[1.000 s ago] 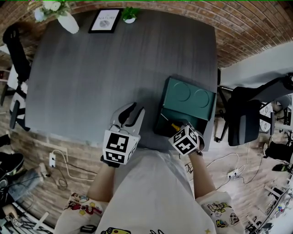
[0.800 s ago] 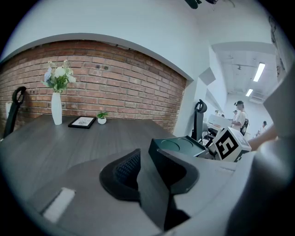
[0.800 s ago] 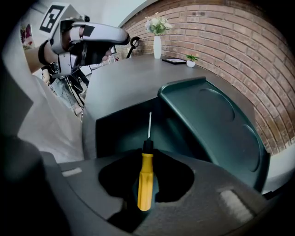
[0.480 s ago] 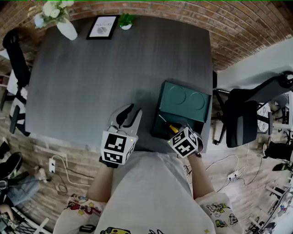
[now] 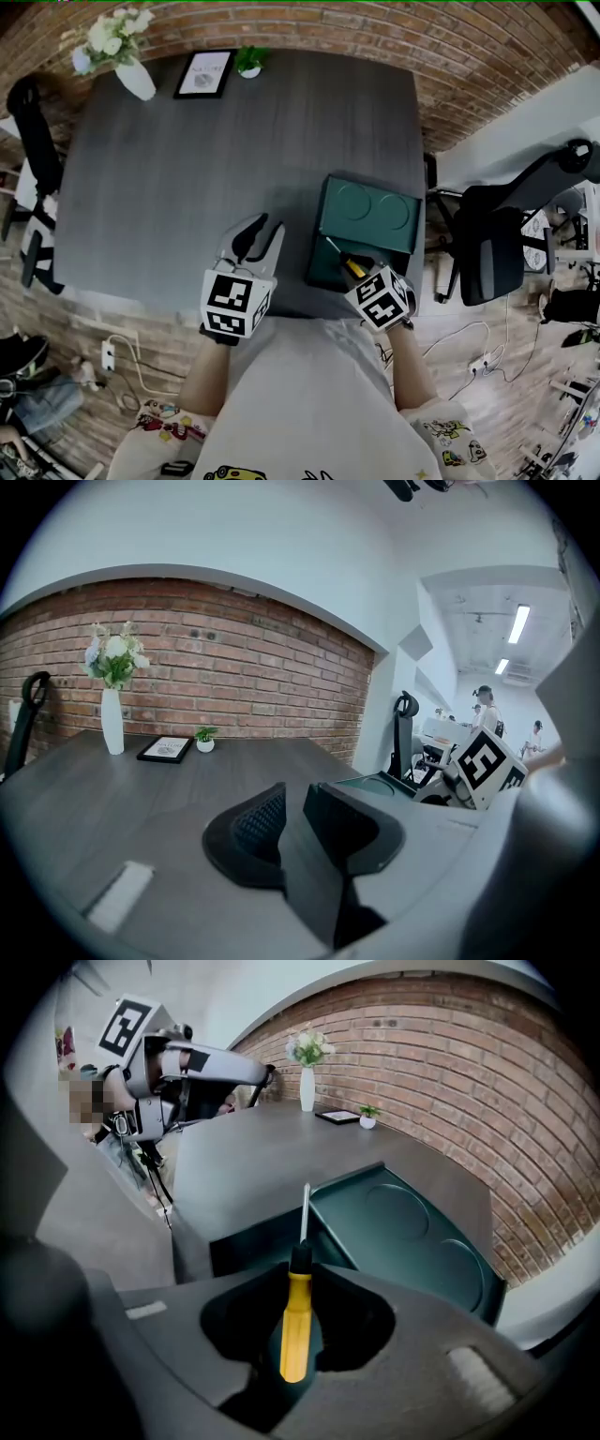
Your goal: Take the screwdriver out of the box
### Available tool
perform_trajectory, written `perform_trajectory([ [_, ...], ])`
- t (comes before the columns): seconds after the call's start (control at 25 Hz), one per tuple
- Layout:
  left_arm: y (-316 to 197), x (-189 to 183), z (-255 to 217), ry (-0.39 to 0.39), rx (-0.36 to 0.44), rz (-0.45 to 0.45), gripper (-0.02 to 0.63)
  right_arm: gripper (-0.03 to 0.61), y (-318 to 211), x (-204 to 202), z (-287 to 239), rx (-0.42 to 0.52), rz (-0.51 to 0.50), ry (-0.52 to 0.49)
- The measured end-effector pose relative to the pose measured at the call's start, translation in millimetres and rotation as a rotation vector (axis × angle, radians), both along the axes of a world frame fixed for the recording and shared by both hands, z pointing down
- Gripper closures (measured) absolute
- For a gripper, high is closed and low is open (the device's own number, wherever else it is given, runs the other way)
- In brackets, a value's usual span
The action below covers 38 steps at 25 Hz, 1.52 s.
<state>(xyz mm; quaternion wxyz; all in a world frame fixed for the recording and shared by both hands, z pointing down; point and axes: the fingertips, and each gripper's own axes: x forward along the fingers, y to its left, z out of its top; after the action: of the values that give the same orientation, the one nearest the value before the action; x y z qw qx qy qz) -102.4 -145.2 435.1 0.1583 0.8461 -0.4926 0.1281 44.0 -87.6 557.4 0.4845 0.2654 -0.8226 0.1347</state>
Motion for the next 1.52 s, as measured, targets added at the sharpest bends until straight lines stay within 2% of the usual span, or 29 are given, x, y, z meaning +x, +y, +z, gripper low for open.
perform_trajectory([
  [0.24, -1, 4, -10, -0.004, 0.028, 0.015, 0.502, 0.500, -14, 8, -26, 0.077, 0.057, -0.043],
  [0.68, 0, 24, -32, 0.003, 0.084, 0.052, 0.503, 0.500, -42, 26, -92, 0.249, 0.194, -0.195],
  [1.2, -6, 39, -68, 0.087, 0.145, 0.078, 0.509, 0.499, -57, 45, -148, 0.402, 0.347, -0.398],
  [1.52, -11, 45, -80, 0.091, 0.162, 0.111, 0.570, 0.499, -51, 52, -164, 0.448, 0.361, -0.479],
])
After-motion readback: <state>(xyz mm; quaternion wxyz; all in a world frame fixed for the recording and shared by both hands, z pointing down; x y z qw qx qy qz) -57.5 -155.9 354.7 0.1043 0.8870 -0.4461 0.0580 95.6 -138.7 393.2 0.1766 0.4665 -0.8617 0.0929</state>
